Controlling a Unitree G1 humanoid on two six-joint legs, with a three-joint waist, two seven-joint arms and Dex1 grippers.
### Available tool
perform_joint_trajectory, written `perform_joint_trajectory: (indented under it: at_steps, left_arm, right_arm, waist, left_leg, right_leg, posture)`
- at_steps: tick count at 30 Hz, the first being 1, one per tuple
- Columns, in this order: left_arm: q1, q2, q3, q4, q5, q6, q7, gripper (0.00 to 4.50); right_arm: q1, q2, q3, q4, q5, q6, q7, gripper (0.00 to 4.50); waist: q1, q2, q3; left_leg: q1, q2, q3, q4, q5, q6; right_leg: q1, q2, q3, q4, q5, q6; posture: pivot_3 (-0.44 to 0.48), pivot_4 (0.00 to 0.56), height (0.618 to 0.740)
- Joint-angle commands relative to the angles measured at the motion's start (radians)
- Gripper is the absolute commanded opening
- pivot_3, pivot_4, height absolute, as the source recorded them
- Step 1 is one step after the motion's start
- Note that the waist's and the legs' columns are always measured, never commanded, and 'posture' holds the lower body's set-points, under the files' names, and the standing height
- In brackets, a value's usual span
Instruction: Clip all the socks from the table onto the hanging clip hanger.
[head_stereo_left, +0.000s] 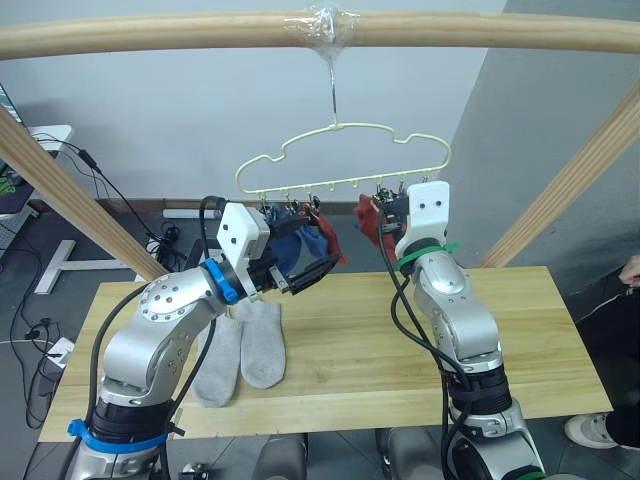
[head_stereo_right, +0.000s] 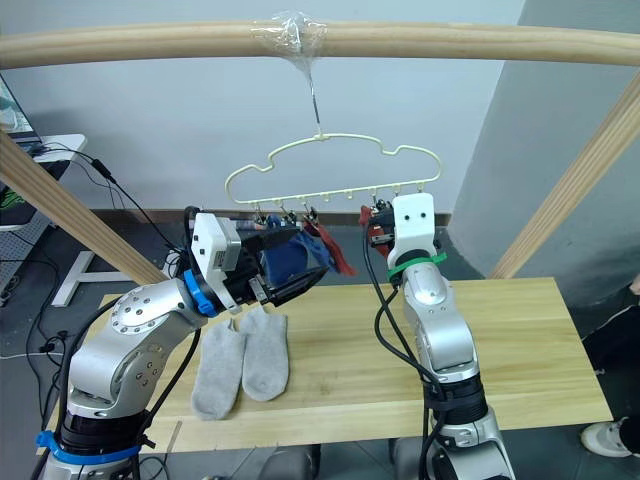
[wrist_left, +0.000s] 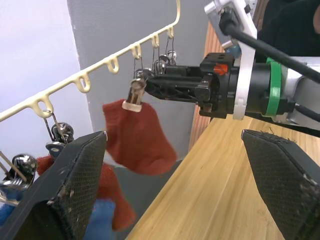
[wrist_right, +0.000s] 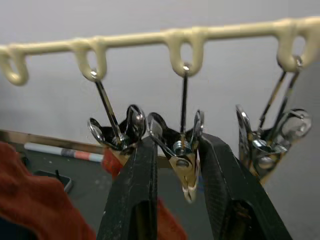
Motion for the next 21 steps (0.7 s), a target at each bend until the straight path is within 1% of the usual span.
perform_joint_trajectory:
  at_steps: [1,6,10,19,21]
  left_arm:
    - [-0.014,-0.004,0.007,-0.043,-0.014,-0.011,0.007,4.5]
    - [-0.011,-0.007,0.006,-0.046,-0.013,-0.013,0.011,4.5]
    - [-0.014,-0.006,0.007,-0.045,-0.014,-0.013,0.011,4.5]
    - [-0.019,-0.005,0.006,-0.044,-0.014,-0.009,0.015,4.5]
    - [-0.018,-0.005,0.006,-0.046,-0.014,-0.009,0.017,4.5]
  right_arm:
    - [0.004,0.009,0.008,-0.072,-0.029,0.029,-0.023,1.24]
    - [0.011,0.043,0.026,-0.122,-0.041,0.065,-0.043,1.24]
    - [-0.013,0.064,0.038,-0.133,-0.045,0.08,-0.038,1.24]
    - [-0.068,0.092,0.019,-0.094,-0.033,0.077,-0.027,1.24]
    - [-0.074,0.097,0.018,-0.084,-0.032,0.074,-0.025,1.24]
  waist:
    - [0.0,0.0,0.0]
    - [0.0,0.0,0.0]
    - [-0.001,0.0,0.0]
    - [0.0,0.0,0.0]
    - [0.0,0.0,0.0]
  left_leg:
    - [0.0,0.0,0.0,0.0,0.0,0.0]
    - [0.0,0.0,0.0,0.0,0.0,0.0]
    - [0.0,0.0,0.0,0.0,0.0,0.0]
    - [0.0,0.0,0.0,0.0,0.0,0.0]
    - [0.0,0.0,0.0,0.0,0.0,0.0]
  right_leg:
    - [0.0,0.0,0.0,0.0,0.0,0.0]
    - [0.0,0.0,0.0,0.0,0.0,0.0]
    - [0.0,0.0,0.0,0.001,0.0,0.0]
    - [-0.001,0.0,0.0,0.002,0.0,0.0]
    - [-0.003,0.0,0.0,0.005,0.0,0.0]
  posture:
    - [0.078,0.219,0.74]
    - [0.074,0.22,0.74]
    - [0.074,0.218,0.74]
    - [0.081,0.224,0.74]
    - [0.084,0.224,0.74]
